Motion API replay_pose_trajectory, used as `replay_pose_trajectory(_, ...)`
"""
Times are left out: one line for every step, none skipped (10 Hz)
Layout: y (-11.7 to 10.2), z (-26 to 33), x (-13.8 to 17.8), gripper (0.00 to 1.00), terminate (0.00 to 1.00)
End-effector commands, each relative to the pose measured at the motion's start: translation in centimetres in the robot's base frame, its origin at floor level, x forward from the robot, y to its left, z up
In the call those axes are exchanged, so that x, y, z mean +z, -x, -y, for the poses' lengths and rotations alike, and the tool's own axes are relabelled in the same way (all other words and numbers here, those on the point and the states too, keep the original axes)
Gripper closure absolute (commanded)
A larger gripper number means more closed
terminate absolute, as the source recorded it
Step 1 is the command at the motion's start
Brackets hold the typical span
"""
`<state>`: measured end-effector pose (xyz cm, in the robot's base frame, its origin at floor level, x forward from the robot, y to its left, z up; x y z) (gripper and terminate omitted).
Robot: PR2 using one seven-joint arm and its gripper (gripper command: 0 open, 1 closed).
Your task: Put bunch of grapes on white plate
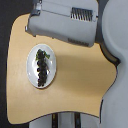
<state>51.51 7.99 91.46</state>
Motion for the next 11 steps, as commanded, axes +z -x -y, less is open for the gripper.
replay_pose_trajectory(-2.6,13.8,-1.1,0.00,0.00)
replay_pose_trajectory(-3.2,16.9,-1.1,0.00,0.00)
replay_pose_trajectory(-3.7,19.9,-1.1,0.00,0.00)
replay_pose_trajectory(-3.7,22.4,-1.1,0.00,0.00)
replay_pose_trajectory(-3.5,24.7,-1.1,0.00,0.00)
replay_pose_trajectory(-3.3,26.8,-1.0,0.00,0.00)
replay_pose_trajectory(-2.9,28.9,-0.9,0.00,0.00)
replay_pose_trajectory(-2.7,31.2,-0.6,0.00,0.00)
replay_pose_trajectory(-2.5,32.5,-0.4,0.00,0.00)
replay_pose_trajectory(-2.4,33.8,-0.1,0.00,0.00)
replay_pose_trajectory(-2.2,34.7,0.0,0.00,0.00)
